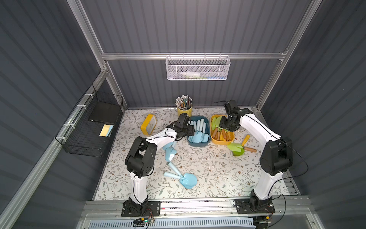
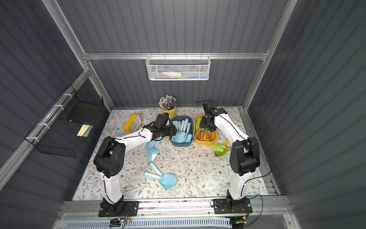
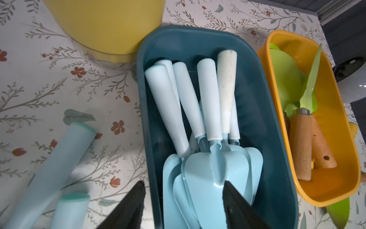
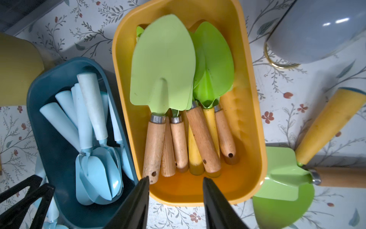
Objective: Sort the small shovels by color and place them into the storage box
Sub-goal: Place the shovel in the storage box, then adjust the shovel in the storage box.
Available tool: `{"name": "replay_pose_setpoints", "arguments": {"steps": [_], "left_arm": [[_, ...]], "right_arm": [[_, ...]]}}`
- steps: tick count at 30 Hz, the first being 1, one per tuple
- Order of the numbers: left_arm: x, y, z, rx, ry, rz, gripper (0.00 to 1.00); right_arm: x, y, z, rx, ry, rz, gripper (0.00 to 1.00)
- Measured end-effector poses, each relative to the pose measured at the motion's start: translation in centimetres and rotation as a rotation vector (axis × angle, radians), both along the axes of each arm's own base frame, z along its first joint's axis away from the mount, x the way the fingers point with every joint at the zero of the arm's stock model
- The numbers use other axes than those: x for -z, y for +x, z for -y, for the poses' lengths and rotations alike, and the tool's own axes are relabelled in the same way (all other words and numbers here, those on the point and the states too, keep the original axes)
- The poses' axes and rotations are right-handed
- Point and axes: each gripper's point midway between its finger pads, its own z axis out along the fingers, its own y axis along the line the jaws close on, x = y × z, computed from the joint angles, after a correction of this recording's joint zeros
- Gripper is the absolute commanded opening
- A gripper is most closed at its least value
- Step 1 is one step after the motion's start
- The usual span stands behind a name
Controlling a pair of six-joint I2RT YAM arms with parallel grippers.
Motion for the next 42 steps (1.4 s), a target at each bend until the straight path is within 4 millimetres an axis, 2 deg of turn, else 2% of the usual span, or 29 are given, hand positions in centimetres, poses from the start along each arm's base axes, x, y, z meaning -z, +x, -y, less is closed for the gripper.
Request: {"name": "replay_pose_setpoints", "arguments": {"steps": [5,7,14,19,29,35,39,42], "left_arm": [[-0.1,0.1,0.0,-0.001,-0.005,0.005,0.64],[-0.1,0.1,0.0,-0.001,-0.006,0.005,0.64],[-0.1,0.1,0.0,-0.002,-0.009,0.003,0.62],[-0.3,0.2,0.0,-0.005,-0.006,0.005,0.62],[-2.0,1.2,0.2,-0.027,-0.017,0.040,0.61],[-2.2,1.3,0.2,-0.029,-0.017,0.044,0.61],[-2.1,1.3,0.1,-0.029,-0.014,0.040,0.61],[-2.2,1.3,0.1,-0.030,-0.015,0.041,0.61]], "right_arm": [[3.0,1.6,-0.6,0.004,-0.004,-0.032,0.29],[3.8,2.1,-0.8,0.006,-0.002,-0.037,0.26],[4.9,4.6,-0.9,0.017,0.012,-0.013,0.23],[5.9,5.7,-1.4,0.002,0.020,-0.008,0.23],[6.5,5.9,-1.7,-0.055,-0.043,0.002,0.21],[6.9,5.5,-1.6,-0.069,-0.117,0.012,0.21],[8.4,4.9,-1.8,-0.090,-0.153,-0.021,0.21],[8.6,5.0,-1.5,-0.090,-0.183,-0.019,0.21]]}}
